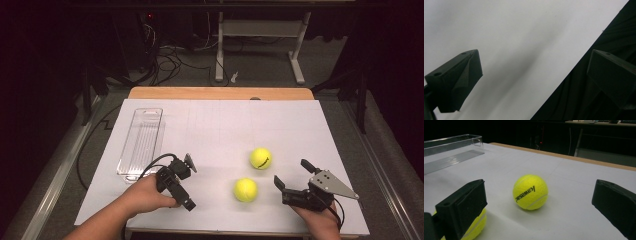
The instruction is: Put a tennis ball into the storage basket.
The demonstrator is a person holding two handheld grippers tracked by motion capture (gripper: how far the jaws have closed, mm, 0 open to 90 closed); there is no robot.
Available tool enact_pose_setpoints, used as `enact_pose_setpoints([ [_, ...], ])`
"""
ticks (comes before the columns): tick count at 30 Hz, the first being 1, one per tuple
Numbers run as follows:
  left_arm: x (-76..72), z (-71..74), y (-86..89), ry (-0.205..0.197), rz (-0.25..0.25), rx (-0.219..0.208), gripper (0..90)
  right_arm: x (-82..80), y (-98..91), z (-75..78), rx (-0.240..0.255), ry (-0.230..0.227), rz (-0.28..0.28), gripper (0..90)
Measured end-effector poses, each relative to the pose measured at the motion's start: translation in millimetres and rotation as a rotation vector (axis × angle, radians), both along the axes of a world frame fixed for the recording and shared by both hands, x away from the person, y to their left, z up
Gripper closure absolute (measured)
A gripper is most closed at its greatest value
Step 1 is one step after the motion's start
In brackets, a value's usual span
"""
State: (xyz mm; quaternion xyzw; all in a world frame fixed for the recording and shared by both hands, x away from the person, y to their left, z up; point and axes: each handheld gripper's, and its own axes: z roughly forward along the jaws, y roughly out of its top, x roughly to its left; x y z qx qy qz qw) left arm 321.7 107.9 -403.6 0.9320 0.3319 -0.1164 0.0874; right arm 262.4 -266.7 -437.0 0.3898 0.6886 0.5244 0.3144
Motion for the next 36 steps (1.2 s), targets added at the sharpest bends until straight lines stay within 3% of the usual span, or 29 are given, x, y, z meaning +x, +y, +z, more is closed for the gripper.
enact_pose_setpoints([
  [14, 7.7, 12.6, -35.2, -0.006, -0.059, -0.013, 0.8, 2.7, 2.1, 0.2, 0.011, 0.023, 0.0, 0.3],
  [18, 10.0, 13.7, -38.8, -0.009, -0.068, -0.011, 0.7, 5.3, 2.6, -1.7, 0.001, 0.024, -0.005, 0.3],
  [23, 13.8, 13.8, -41.6, -0.021, -0.045, -0.021, 0.7, 5.8, 0.7, -2.2, -0.008, 0.013, -0.018, 0.3],
  [30, 12.8, 17.1, -54.3, -0.03, -0.076, -0.025, 0.7, 5.3, -5.5, -5.2, -0.007, 0.03, -0.034, 0.4],
  [36, 14.5, 18.2, -70.4, -0.027, -0.068, -0.071, 0.7, 6.2, -10.0, -6.4, 0.002, 0.037, -0.043, 0.3],
])
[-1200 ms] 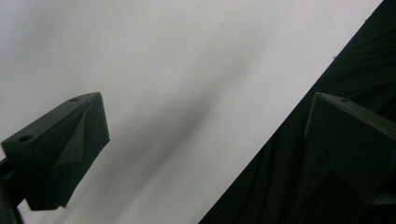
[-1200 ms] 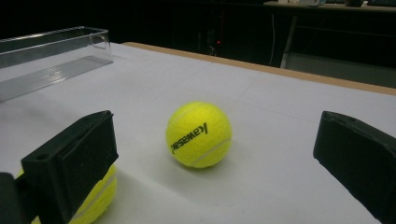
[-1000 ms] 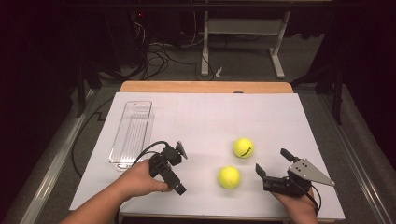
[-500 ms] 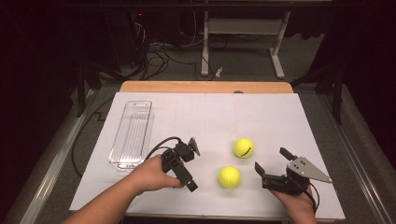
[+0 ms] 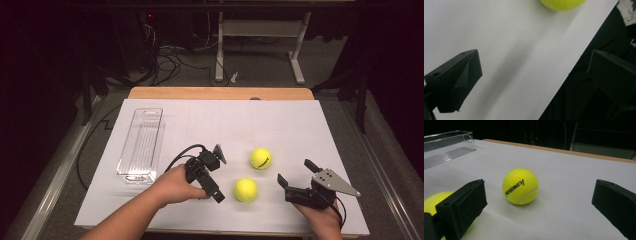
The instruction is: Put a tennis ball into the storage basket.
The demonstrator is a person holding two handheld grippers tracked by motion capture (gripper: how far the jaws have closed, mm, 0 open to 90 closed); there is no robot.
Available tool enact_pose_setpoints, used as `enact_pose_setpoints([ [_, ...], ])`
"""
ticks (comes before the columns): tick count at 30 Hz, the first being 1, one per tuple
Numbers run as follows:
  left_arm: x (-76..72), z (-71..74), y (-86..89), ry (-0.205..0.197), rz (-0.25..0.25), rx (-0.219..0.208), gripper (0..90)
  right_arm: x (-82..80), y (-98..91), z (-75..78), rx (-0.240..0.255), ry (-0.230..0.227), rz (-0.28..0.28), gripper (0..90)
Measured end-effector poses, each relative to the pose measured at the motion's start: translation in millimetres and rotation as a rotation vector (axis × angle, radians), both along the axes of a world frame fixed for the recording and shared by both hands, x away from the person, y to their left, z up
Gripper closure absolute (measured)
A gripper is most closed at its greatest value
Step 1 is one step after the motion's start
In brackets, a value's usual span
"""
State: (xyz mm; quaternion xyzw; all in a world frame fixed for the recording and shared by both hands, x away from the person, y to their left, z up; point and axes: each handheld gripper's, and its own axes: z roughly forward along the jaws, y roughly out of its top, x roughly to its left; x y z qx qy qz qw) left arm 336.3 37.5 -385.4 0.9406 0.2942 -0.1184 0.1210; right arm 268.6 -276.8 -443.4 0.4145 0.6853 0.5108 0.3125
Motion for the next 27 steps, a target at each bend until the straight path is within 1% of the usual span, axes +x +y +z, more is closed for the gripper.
enact_pose_setpoints([
  [1, 0.3, -0.4, -2.7, 0.002, 0.001, -0.007, 0.7, 0.2, -0.3, -0.1, 0.002, 0.0, -0.001, 0.3],
  [2, 1.1, -0.9, -4.9, 0.003, -0.009, -0.01, 0.7, 0.2, -0.3, -0.1, 0.002, 0.0, -0.001, 0.3],
  [6, 1.6, -3.5, -14.0, -0.002, -0.019, -0.029, 0.7, 0.9, -0.8, -0.4, 0.005, 0.003, -0.002, 0.3],
  [8, 1.4, -4.6, -18.3, -0.009, -0.023, -0.042, 0.7, 1.0, -1.0, -0.5, 0.004, 0.003, -0.001, 0.3],
  [12, 1.8, -6.9, -27.1, -0.025, -0.031, -0.056, 0.7, 1.2, -1.7, -0.7, 0.004, 0.003, -0.004, 0.3],
  [13, 1.6, -7.8, -29.4, -0.032, -0.029, -0.07, 0.7, 1.2, -1.7, -0.7, 0.004, 0.003, -0.004, 0.3],
  [14, 1.8, -8.8, -31.5, -0.035, -0.034, -0.074, 0.7, 1.3, -1.8, -0.8, 0.006, 0.004, -0.006, 0.3],
  [21, 1.6, -18.3, -47.5, -0.059, -0.059, -0.086, 0.7, 1.3, -2.9, -0.9, 0.011, 0.005, -0.009, 0.3],
  [24, 1.5, -19.9, -52.5, -0.068, -0.059, -0.106, 0.7, 1.4, -3.2, -1.0, 0.01, 0.004, -0.008, 0.3],
  [27, 1.8, -21.1, -55.5, -0.092, -0.058, -0.128, 1.3, 1.4, -3.6, -1.1, 0.011, 0.006, -0.008, 0.4],
])
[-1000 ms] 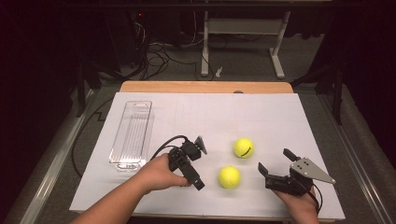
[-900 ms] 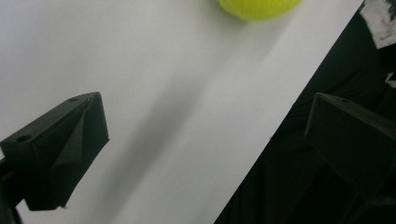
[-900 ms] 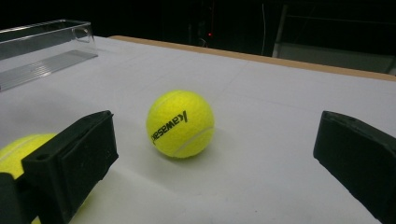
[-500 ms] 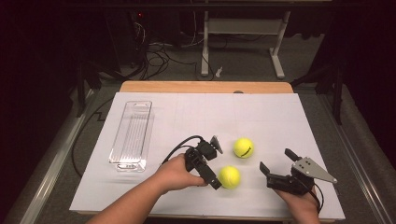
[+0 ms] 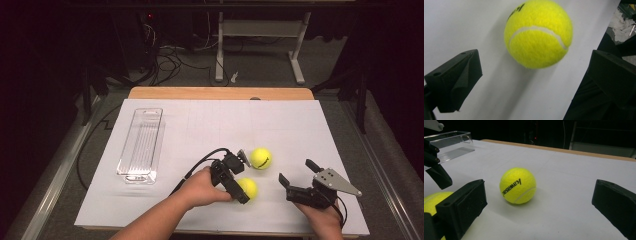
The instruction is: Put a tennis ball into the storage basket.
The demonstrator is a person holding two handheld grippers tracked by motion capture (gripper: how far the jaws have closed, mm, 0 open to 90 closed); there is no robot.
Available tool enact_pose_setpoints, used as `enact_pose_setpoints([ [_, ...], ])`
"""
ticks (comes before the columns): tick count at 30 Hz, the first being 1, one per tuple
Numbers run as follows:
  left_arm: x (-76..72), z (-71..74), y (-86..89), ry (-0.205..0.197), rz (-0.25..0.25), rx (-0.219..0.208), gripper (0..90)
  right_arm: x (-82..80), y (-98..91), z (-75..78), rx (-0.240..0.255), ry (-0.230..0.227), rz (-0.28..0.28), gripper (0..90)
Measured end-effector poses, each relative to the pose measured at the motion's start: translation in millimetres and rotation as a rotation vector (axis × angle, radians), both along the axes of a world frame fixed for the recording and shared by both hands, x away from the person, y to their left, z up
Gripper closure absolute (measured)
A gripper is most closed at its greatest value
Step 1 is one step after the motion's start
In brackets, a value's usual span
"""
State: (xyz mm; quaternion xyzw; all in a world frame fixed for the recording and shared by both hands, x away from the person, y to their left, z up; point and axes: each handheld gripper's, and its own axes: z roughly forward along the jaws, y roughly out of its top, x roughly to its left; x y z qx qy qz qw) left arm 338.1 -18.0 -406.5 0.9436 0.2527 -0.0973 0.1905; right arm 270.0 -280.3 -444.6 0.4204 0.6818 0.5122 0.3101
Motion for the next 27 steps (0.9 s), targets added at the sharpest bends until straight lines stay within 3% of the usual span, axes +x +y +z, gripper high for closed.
enact_pose_setpoints([
  [5, -0.5, -4.5, -3.4, -0.018, 0.003, -0.053, 2.8, 0.0, -0.6, 0.1, 0.003, 0.0, -0.002, 0.3],
  [10, -0.2, -9.6, -6.8, -0.025, 0.006, -0.065, 4.5, 0.0, 0.2, -0.1, 0.002, 0.001, 0.001, 0.3],
  [27, -4.2, -22.8, -17.2, -0.029, -0.018, -0.019, 18.7, 0.4, -0.1, -0.4, -0.001, 0.003, 0.003, 0.3],
])
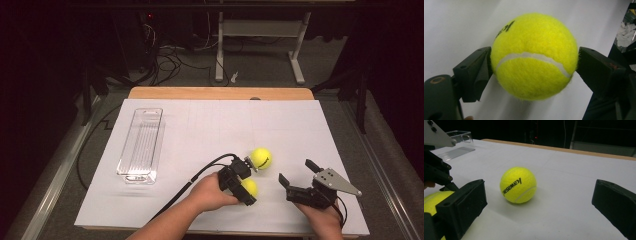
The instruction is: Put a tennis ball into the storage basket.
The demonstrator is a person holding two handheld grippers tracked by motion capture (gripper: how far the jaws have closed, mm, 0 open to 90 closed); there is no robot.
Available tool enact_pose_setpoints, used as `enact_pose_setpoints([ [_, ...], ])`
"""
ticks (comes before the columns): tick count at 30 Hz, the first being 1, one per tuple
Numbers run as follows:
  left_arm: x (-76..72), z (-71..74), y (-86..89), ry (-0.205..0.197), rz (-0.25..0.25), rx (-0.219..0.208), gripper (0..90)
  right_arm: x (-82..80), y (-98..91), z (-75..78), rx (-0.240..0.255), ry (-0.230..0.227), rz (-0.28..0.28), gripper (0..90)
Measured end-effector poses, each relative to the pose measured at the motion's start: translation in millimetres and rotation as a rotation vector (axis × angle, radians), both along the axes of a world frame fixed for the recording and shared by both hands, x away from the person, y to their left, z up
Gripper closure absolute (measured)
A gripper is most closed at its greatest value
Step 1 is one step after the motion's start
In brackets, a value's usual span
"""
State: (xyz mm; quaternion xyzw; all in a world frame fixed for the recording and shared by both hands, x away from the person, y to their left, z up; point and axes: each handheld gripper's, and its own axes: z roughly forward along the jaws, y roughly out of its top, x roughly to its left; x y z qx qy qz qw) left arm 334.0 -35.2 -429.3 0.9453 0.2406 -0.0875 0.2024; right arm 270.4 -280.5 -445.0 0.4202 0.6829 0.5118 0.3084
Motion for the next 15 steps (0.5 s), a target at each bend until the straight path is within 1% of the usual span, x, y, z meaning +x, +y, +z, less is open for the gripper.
enact_pose_setpoints([
  [1, 0.0, -0.1, 0.2, -0.006, 0.0, 0.004, 22.2, -0.3, 0.3, 0.2, 0.003, 0.001, 0.001, 0.3],
  [2, 0.2, 0.2, 0.7, -0.01, 0.0, 0.004, 22.2, -0.3, 0.3, 0.2, 0.003, 0.001, 0.001, 0.3],
  [3, 0.7, 0.7, 1.7, -0.011, -0.001, 0.0, 25.1, -0.1, 0.2, 0.1, 0.001, 0.0, 0.001, 0.3],
  [5, 1.7, 0.7, 2.3, 0.001, 0.004, 0.001, 25.2, 0.1, 0.1, 0.1, -0.001, -0.001, 0.001, 0.3],
  [8, 1.8, 1.1, 2.4, 0.005, 0.004, 0.004, 25.6, 0.1, 0.4, -0.1, 0.0, 0.001, 0.001, 0.3],
  [9, 2.7, 1.2, 2.7, 0.013, 0.004, 0.005, 25.7, 0.2, 0.6, -0.2, -0.001, 0.0, 0.003, 0.3],
  [15, 3.3, 1.7, 3.3, 0.019, 0.002, 0.008, 25.9, 0.2, 1.5, -0.3, -0.002, -0.001, 0.005, 0.3],
])
